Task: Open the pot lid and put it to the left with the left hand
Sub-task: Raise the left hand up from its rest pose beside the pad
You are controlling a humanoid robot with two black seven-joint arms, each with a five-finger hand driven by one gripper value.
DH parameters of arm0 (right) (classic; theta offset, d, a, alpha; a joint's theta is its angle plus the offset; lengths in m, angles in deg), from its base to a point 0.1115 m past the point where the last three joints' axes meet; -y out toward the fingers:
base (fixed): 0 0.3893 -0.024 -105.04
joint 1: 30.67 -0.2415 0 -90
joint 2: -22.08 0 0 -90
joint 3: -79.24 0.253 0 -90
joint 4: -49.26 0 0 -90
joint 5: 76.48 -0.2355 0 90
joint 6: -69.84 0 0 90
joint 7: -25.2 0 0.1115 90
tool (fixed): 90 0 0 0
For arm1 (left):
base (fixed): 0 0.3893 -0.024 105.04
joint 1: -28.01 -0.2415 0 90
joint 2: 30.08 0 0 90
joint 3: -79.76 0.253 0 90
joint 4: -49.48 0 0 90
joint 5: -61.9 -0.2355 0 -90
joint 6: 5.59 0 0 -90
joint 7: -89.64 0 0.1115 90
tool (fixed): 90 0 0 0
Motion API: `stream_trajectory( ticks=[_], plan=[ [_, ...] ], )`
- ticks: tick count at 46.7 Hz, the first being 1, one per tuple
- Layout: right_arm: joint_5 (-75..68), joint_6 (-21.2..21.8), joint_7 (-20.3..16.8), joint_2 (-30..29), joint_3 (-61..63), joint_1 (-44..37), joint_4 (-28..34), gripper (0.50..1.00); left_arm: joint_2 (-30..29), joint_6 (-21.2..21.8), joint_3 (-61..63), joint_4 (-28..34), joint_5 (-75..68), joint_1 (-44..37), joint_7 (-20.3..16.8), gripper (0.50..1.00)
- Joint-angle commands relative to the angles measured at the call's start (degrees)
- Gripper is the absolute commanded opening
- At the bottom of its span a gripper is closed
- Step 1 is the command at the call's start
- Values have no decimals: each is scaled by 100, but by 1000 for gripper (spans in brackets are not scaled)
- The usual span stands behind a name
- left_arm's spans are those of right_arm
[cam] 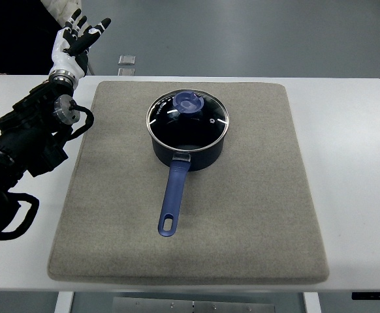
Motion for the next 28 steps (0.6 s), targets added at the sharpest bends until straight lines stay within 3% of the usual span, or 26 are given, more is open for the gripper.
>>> stream_trajectory(
  ticks=[1, 18, 28],
  plan=[
    [0, 0, 0, 0, 0, 0, -3, 917, -4, 2, 5, 0, -9, 7, -5, 986],
    [0, 0, 0, 0, 0, 0, 5, 917, 5, 10, -74, 0, 61, -1, -32, 988],
    [0, 0, 0, 0, 0, 0, 6, 917, -13, 2, 67, -61, -44, 420, -32, 988]
  ],
)
